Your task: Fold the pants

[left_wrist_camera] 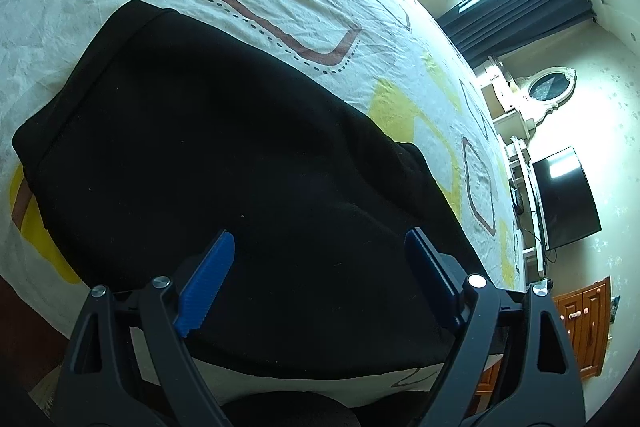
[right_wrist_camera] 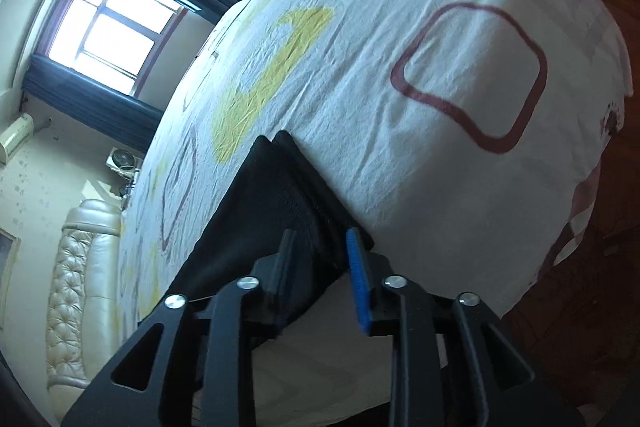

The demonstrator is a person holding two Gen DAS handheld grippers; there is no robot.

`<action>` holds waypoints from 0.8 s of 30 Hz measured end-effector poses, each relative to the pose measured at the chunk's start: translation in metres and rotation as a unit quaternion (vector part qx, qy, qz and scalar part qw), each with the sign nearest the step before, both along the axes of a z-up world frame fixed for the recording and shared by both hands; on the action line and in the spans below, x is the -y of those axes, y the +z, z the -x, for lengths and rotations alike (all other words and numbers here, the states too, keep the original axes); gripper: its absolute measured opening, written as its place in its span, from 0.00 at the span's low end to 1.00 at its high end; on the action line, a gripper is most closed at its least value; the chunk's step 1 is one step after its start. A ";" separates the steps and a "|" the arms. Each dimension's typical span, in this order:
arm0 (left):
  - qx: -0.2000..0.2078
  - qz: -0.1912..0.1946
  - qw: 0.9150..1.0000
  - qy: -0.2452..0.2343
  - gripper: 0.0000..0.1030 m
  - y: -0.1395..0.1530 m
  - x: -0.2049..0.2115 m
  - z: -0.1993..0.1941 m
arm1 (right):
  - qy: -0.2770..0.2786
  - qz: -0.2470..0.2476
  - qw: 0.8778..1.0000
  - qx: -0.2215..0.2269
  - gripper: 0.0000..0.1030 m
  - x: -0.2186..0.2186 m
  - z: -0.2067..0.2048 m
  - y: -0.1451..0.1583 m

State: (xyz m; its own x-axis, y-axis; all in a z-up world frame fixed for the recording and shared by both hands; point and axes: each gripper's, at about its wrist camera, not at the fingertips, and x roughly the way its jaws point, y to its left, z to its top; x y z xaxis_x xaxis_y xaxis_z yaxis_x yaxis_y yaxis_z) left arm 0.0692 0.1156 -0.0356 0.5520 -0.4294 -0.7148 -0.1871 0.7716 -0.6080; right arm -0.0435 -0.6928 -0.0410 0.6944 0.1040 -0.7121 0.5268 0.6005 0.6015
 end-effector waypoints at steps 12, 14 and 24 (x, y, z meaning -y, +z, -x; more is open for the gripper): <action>0.015 0.009 1.000 0.026 0.86 0.000 0.000 0.010 | 0.115 -0.033 0.993 0.018 0.60 0.036 -0.102 -0.022; 0.015 0.009 0.999 0.031 0.86 0.000 0.000 0.011 | 0.141 -0.020 0.990 0.010 0.60 0.028 -0.114 -0.024; 0.019 0.006 0.999 0.049 0.89 0.009 0.007 0.007 | 0.156 0.076 0.984 0.031 0.14 0.003 -0.127 0.018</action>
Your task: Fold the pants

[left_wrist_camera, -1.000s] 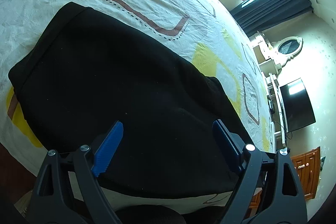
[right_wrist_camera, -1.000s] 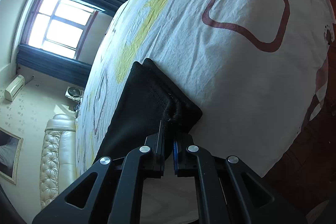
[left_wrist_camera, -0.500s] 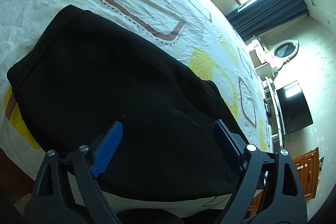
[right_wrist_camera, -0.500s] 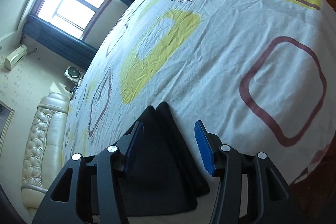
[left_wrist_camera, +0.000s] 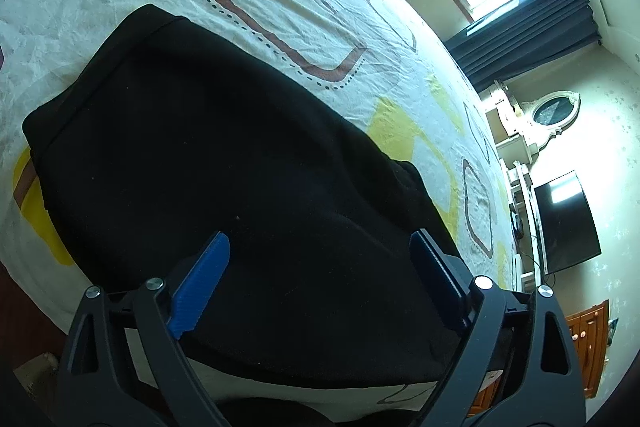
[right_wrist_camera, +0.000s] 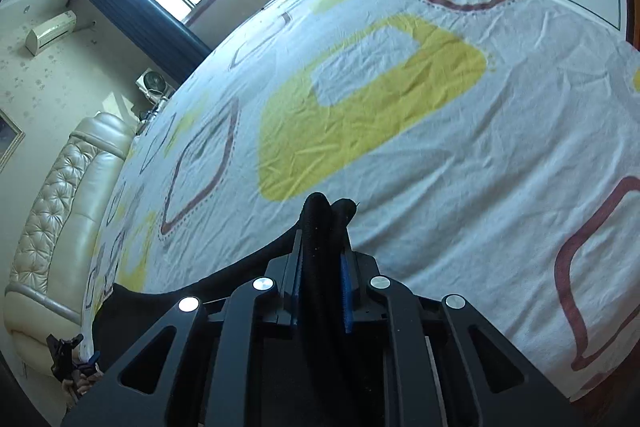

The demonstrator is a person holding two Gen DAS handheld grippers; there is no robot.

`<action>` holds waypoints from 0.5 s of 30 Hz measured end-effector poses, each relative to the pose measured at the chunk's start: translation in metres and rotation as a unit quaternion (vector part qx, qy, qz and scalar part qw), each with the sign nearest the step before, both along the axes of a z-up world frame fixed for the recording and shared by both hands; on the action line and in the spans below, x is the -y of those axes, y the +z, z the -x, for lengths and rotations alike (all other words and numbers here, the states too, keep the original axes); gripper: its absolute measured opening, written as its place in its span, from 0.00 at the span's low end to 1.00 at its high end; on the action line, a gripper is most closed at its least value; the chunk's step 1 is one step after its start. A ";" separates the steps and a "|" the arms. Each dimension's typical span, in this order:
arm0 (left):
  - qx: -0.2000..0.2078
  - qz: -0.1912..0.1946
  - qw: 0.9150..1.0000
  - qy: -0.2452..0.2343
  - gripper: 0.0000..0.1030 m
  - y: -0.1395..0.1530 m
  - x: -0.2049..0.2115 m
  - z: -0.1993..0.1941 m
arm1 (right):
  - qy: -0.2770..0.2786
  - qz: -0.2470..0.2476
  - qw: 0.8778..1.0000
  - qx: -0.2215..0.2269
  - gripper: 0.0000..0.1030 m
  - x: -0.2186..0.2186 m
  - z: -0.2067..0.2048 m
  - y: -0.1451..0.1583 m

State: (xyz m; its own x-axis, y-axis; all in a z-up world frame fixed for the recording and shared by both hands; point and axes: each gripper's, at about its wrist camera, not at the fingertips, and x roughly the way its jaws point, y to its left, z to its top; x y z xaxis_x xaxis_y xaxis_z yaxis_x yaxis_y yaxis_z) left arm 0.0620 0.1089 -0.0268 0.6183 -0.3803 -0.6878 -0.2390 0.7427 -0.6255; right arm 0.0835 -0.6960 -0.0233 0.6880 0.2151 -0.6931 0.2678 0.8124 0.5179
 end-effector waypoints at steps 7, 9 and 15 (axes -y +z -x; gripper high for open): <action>0.011 -0.024 1.000 0.000 0.89 0.002 0.006 -0.003 | -0.021 -0.035 0.999 -0.017 0.18 0.022 -0.008 -0.040; -0.001 -0.021 1.000 0.005 0.89 -0.004 0.003 -0.003 | -0.053 -0.084 0.995 0.004 0.29 0.037 0.004 -0.041; 0.013 -0.005 1.000 0.015 0.89 -0.007 -0.011 0.002 | -0.140 -0.143 0.980 0.016 0.48 0.077 0.067 -0.038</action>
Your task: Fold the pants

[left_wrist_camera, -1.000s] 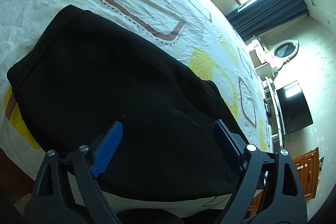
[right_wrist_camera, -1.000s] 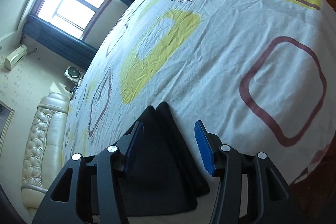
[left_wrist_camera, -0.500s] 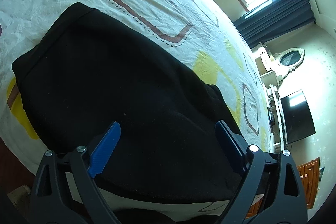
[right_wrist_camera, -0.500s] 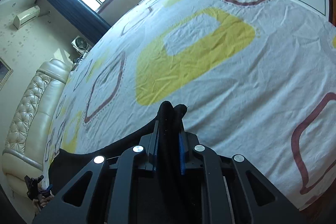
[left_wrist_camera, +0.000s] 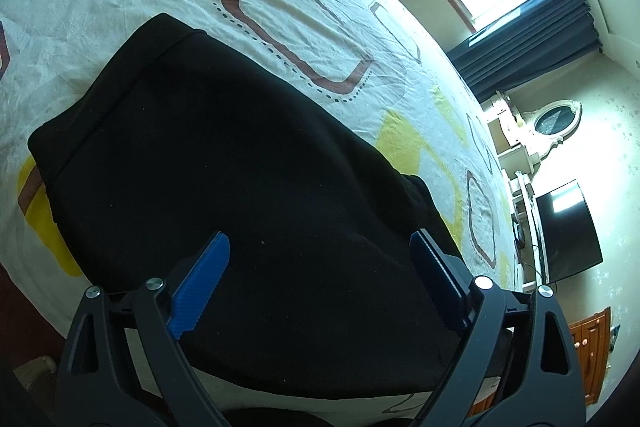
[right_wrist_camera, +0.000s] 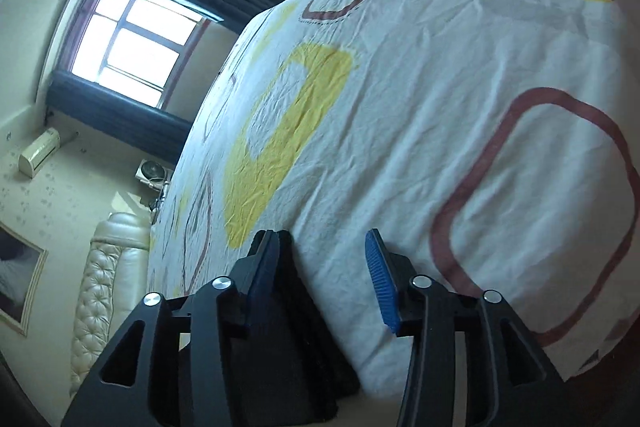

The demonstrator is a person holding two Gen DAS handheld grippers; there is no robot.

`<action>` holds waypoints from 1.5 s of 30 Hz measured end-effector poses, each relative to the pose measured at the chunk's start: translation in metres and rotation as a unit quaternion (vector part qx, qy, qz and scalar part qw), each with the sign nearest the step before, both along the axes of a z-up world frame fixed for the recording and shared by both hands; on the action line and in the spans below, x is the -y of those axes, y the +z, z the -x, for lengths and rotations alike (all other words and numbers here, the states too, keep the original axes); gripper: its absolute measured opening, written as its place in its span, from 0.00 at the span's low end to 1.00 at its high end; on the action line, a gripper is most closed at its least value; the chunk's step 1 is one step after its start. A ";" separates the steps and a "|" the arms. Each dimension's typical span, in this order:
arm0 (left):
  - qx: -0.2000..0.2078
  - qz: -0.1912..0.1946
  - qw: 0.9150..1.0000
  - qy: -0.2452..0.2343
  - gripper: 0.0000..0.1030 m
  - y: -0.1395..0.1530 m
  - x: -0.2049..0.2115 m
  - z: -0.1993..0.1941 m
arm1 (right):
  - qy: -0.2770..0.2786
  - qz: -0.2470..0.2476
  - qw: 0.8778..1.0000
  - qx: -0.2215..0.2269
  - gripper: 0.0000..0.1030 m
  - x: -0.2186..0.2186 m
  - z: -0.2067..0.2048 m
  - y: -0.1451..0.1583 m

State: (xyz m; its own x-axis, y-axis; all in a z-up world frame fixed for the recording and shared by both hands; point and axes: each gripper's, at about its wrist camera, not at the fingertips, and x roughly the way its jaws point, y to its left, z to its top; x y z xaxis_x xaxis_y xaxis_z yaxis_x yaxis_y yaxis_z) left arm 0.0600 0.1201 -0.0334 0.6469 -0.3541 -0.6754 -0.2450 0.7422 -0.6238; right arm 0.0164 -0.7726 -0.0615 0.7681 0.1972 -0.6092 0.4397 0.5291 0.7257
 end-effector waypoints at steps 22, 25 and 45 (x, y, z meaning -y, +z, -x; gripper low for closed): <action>-0.025 -0.004 0.999 -0.032 0.89 -0.006 0.004 -0.008 | 0.014 -0.058 0.998 -0.021 0.21 -0.065 0.031 -0.025; -0.031 -0.015 0.999 -0.039 0.90 -0.005 0.008 -0.009 | 0.008 -0.072 0.997 -0.002 0.21 -0.068 0.035 -0.012; -0.028 -0.117 0.990 -0.073 0.98 -0.010 0.036 -0.014 | 0.146 0.023 0.986 0.075 0.21 -0.209 -0.013 0.125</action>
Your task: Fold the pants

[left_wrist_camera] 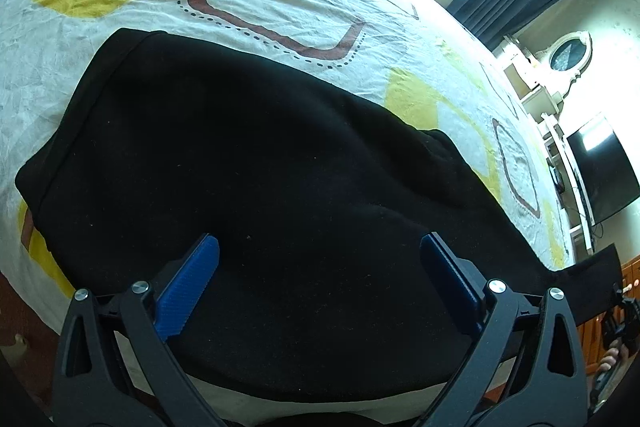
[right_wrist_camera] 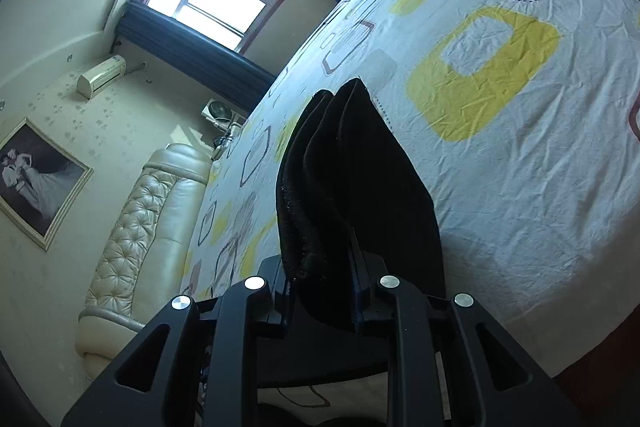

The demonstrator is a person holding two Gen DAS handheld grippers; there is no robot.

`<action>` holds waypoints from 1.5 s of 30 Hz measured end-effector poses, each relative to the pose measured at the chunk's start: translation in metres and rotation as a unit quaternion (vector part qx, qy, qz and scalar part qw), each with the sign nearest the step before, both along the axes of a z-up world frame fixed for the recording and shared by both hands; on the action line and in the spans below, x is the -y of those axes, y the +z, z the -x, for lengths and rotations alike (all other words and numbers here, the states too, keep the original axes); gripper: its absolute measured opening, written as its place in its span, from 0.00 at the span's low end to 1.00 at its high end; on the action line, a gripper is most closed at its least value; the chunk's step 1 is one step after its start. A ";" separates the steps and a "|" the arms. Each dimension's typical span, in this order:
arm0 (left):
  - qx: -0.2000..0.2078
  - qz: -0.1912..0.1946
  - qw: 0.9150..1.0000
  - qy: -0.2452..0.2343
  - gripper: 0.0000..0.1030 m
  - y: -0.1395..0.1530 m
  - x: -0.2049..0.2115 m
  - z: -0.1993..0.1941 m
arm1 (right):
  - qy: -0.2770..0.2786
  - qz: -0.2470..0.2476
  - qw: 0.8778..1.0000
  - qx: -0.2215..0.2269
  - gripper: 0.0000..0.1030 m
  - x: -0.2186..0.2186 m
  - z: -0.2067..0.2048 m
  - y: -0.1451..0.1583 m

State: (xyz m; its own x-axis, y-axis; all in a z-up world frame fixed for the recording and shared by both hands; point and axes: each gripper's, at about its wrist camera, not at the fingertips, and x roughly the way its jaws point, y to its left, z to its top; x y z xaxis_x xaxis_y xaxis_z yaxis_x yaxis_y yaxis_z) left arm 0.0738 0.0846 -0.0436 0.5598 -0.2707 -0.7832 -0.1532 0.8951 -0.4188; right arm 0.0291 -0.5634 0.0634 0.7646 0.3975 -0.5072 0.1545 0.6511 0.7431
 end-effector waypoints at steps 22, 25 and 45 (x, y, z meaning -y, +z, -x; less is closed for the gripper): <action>-0.010 -0.068 0.997 -0.026 0.98 0.001 0.019 -0.001 | 0.151 0.121 0.981 -0.024 0.21 -0.203 -0.055 -0.023; -0.010 -0.063 0.998 -0.023 0.98 0.001 0.017 -0.001 | 0.165 0.157 0.973 -0.037 0.21 -0.230 -0.058 -0.037; -0.011 -0.074 0.997 -0.025 0.98 -0.001 0.019 -0.004 | 0.241 0.255 0.933 -0.075 0.40 -0.324 -0.053 -0.097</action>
